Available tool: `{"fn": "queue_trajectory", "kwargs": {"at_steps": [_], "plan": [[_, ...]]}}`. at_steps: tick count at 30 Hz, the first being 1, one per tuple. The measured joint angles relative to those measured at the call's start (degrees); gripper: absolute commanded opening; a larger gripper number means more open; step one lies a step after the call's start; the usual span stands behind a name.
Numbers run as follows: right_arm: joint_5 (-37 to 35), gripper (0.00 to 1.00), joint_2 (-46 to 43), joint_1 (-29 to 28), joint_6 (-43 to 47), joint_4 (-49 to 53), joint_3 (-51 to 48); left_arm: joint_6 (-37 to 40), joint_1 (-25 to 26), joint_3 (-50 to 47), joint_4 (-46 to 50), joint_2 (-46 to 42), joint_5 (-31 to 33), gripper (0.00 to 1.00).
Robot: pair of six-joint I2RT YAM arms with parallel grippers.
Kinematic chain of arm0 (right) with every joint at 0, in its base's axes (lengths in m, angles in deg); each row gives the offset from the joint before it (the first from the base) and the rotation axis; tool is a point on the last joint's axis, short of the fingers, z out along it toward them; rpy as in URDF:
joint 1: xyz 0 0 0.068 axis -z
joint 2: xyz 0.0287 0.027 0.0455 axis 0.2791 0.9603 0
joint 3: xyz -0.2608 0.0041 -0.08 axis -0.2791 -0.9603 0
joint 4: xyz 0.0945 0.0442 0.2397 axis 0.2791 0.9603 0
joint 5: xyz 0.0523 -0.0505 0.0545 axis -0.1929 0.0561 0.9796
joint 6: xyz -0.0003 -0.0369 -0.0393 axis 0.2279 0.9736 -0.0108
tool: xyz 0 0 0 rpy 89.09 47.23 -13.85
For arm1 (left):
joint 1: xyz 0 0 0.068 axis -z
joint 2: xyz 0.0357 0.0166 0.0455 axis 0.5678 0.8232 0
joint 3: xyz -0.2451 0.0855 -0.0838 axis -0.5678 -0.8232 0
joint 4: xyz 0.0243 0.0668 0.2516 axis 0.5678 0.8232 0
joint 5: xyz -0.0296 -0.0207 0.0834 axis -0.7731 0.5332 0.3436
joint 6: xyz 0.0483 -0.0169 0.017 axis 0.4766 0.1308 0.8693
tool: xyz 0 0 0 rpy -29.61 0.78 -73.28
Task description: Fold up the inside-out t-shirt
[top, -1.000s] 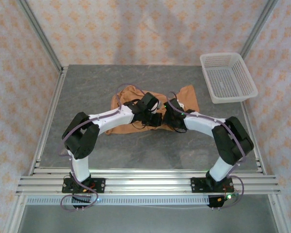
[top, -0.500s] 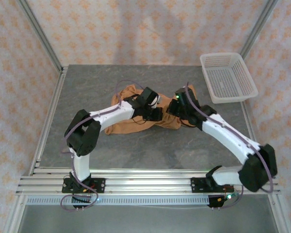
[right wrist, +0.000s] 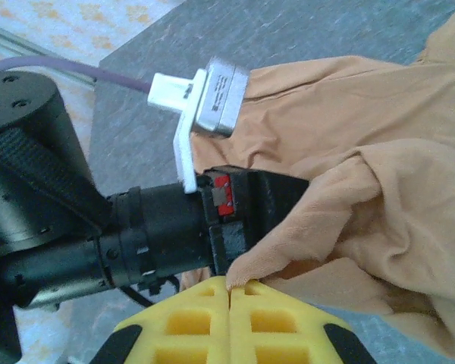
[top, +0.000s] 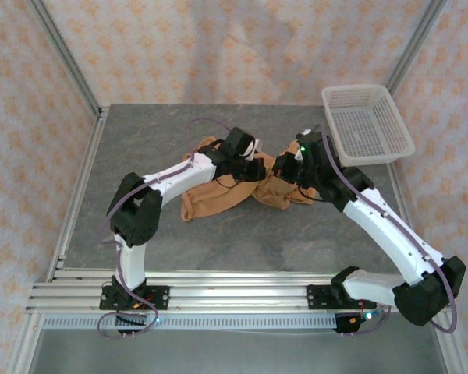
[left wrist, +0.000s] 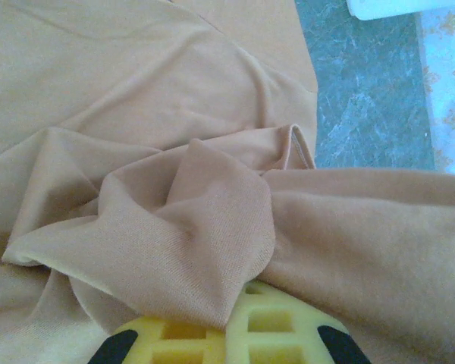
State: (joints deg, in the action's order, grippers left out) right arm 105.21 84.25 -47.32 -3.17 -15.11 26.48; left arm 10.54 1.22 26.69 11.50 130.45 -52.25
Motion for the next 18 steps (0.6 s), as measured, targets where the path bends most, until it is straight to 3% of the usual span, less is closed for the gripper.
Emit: {"fn": "queue_trajectory", "kwargs": {"at_steps": [2,3,7,10,14,18], "plan": [[3.2,0.0,-1.2,0.2,-0.7,-3.5,-2.2,0.0,-0.3,0.0,0.0,0.0,0.0,0.01],[4.3,0.0,-1.7,0.4,-0.9,-4.4,-3.3,0.0,-0.4,0.0,0.1,0.0,0.0,0.13],[1.2,0.0,-2.2,2.4,-0.8,-3.3,-4.1,0.2,-1.6,-1.1,1.1,-0.9,1.5,0.43],[-3.1,0.0,-3.3,5.8,-0.5,-3.5,-7.3,1.4,-3.7,-5.7,3.4,-5.4,4.6,0.44],[-5.2,0.0,-3.7,9.2,-0.5,-3.6,-12.5,4.1,-7.5,-14.0,8.2,-16.3,10.5,0.36],[-5.5,0.0,-3.7,9.4,-0.5,-4.1,-13.5,5.5,-9.3,-22.7,11.8,-25.9,15.2,0.4]]}}
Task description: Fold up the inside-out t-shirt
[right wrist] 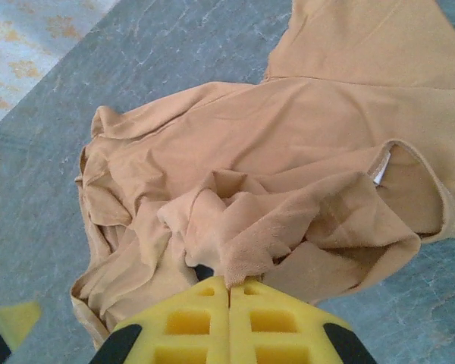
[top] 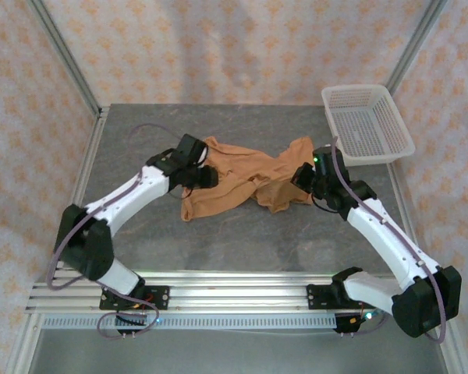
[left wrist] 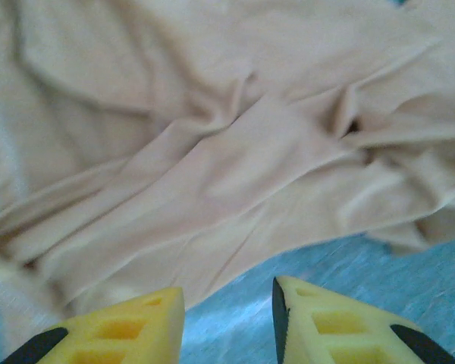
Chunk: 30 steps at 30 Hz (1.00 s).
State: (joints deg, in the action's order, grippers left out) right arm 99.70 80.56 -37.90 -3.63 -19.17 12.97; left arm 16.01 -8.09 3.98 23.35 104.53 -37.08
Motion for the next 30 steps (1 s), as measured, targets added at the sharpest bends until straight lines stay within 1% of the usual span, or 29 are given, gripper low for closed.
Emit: {"fn": "queue_trajectory", "kwargs": {"at_steps": [3,7,16,19,22,24,26,27,29,30], "plan": [[0.0,0.0,0.1,0.2,0.0,-1.2,0.0,0.5,0.5,-5.5,1.2,-1.9,1.0,0.4],[0.1,0.0,0.6,0.5,0.0,-1.9,0.0,0.9,0.6,-9.7,2.3,0.5,2.3,0.41],[0.1,0.0,0.6,0.9,0.1,-1.9,0.0,1.6,0.6,-9.1,2.4,8.8,6.8,0.44],[0.1,0.0,0.5,1.2,0.2,-1.9,0.0,2.1,0.6,-9.0,3.2,9.1,8.7,0.47],[0.1,0.0,0.6,1.3,0.2,-1.9,0.0,2.4,0.6,-8.9,3.4,9.1,10.4,0.47],[0.3,0.0,0.6,1.3,0.2,-1.9,0.0,2.4,0.4,-8.8,3.7,9.1,11.2,0.44],[0.3,0.0,0.6,1.3,0.2,-1.9,0.0,2.6,0.2,-8.7,4.0,9.1,11.8,0.37],[0.3,0.0,0.6,1.4,0.2,-1.9,0.0,2.6,0.1,-8.7,4.1,9.1,12.1,0.32],[0.5,0.0,0.6,1.7,0.3,-1.9,0.0,2.9,-0.4,-8.7,4.4,9.1,12.7,0.15],[0.5,0.0,0.6,1.9,0.3,-1.9,0.0,2.9,-0.5,-8.7,4.5,9.2,12.9,0.09]]}}
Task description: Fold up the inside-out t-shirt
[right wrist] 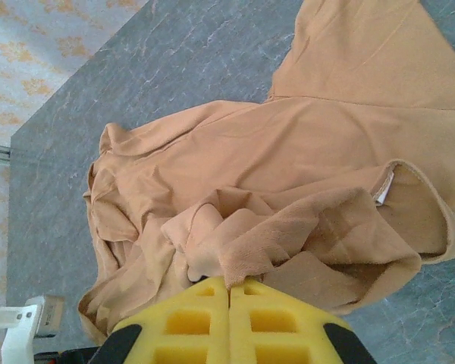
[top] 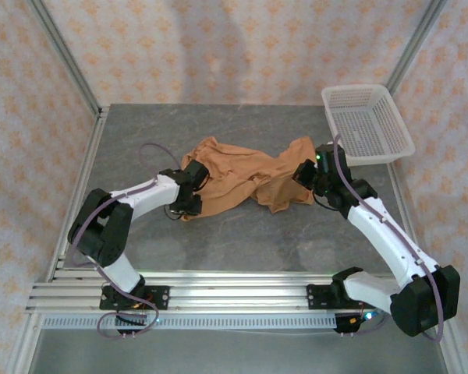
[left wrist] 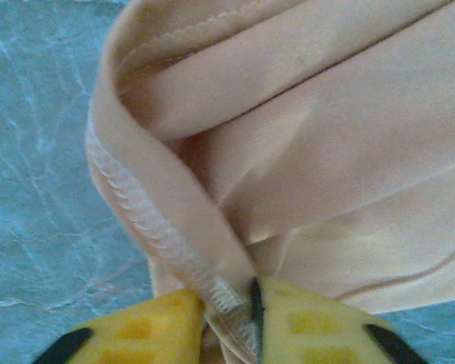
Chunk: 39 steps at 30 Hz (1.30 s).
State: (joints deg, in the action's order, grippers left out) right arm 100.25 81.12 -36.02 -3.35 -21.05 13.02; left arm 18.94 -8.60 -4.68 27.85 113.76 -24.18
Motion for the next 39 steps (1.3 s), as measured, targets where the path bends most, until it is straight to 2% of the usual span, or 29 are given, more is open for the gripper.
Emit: {"fn": "queue_trajectory", "kwargs": {"at_steps": [2,8,11,14,18,20,22,26,30,31,32,33,35,37,39], "plan": [[0.0,0.0,0.0,0.4,0.2,0.1,0.1,0.3,-0.6,0.2,0.3,0.2,0.7,0.0],[0.2,0.0,0.0,2.0,1.6,1.5,2.6,0.7,-2.3,4.0,2.9,-0.1,0.9,0.0],[0.3,0.0,0.9,5.3,3.3,4.3,7.8,1.2,-5.0,8.3,3.7,-3.1,-2.1,0.0],[0.4,0.0,3.1,10.3,5.3,6.9,16.6,0.8,-11.6,13.4,3.0,-9.7,-8.4,0.0],[0.7,0.0,5.4,14.7,7.3,9.1,28.6,-2.3,-22.9,21.0,-0.5,-18.8,-16.1,0.0],[1.6,0.0,6.1,15.0,7.8,9.3,33.0,-3.7,-25.6,23.9,-2.3,-21.5,-18.3,0.0],[3.0,0.0,6.3,15.0,8.0,9.3,35.6,-4.7,-26.1,25.5,-4.1,-22.9,-20.7,0.0],[7.2,0.0,6.4,15.0,7.9,9.2,35.6,-6.6,-25.8,23.1,-7.0,-22.4,-24.9,0.0],[10.6,0.0,5.8,11.6,6.7,5.8,25.2,-8.1,-25.3,12.2,-10.4,-20.6,-26.8,0.0],[10.9,0.03,6.1,9.2,6.1,4.8,20.7,-8.4,-24.7,9.3,-11.1,-19.9,-26.8,0.0],[11.6,0.13,6.7,6.9,5.6,3.9,17.1,-8.6,-24.1,7.1,-11.6,-19.4,-26.8,0.0],[12.9,0.29,7.9,4.4,4.7,2.9,13.1,-8.8,-23.0,4.7,-12.1,-18.5,-26.7,0.0],[17.1,0.45,10.8,0.6,3.5,0.3,6.0,-9.3,-20.6,1.6,-12.9,-16.9,-26.5,0.0],[19.7,0.52,12.2,-0.8,2.3,-1.0,0.3,-9.5,-18.6,-0.1,-13.8,-15.3,-26.5,0.0],[19.1,0.51,11.9,-0.6,2.6,0.7,-1.1,-9.6,-17.7,-0.7,-14.6,-14.5,-26.6,0.0]]}}
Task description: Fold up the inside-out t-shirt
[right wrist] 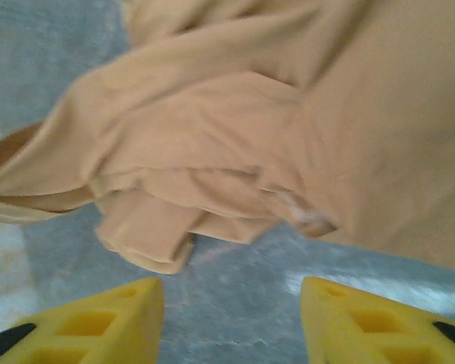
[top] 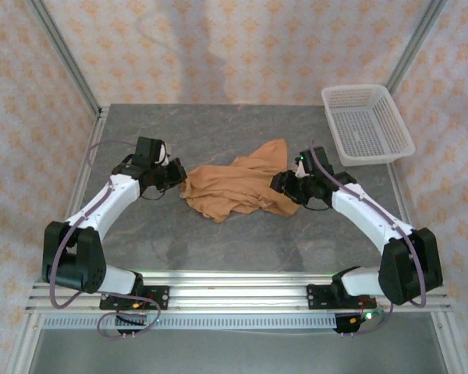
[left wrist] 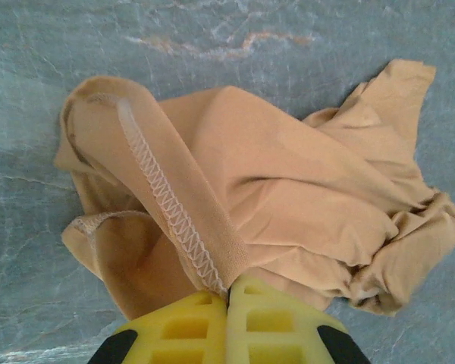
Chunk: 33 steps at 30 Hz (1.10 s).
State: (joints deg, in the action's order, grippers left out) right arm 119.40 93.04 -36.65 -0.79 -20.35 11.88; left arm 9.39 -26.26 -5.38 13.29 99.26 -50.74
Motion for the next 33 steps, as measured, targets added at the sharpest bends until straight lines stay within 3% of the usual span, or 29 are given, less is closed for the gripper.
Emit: {"fn": "queue_trajectory", "kwargs": {"at_steps": [2,6,7,9,13,17,21,29,33], "plan": [[-2.2,0.42,-0.9,0.2,1.0,0.7,0.8,0.0,0.2,0.0,-1.0,0.2,0.2,0.0],[-8.5,0.02,-1.9,0.2,3.9,3.0,3.9,0.0,0.3,0.0,-2.4,0.2,0.5,0.0],[-9.6,0.01,-1.8,0.2,4.5,3.4,4.1,0.0,0.3,0.0,-2.5,0.2,0.5,0.0],[-11.5,0.02,-1.4,0.0,6.0,4.9,4.1,0.1,0.6,0.0,-2.5,0.2,0.7,0.0],[-13.7,0.18,0.9,-3.5,8.1,7.3,4.1,0.1,0.9,0.0,-2.6,0.2,0.9,0.0],[-15.1,0.28,4.9,-9.2,9.6,7.8,4.0,0.1,1.1,0.0,-2.6,0.3,0.9,0.0],[-16.2,0.38,10.2,-10.8,10.6,8.1,4.0,0.1,1.4,0.0,-2.6,0.4,0.9,0.0],[-23.4,0.36,17.1,-10.9,12.3,10.6,4.4,0.1,1.4,0.0,-2.6,0.4,1.1,0.0],[-26.1,0.2,17.9,-11.0,12.8,10.5,4.7,0.1,1.4,0.0,-2.6,0.4,1.1,0.0]]}}
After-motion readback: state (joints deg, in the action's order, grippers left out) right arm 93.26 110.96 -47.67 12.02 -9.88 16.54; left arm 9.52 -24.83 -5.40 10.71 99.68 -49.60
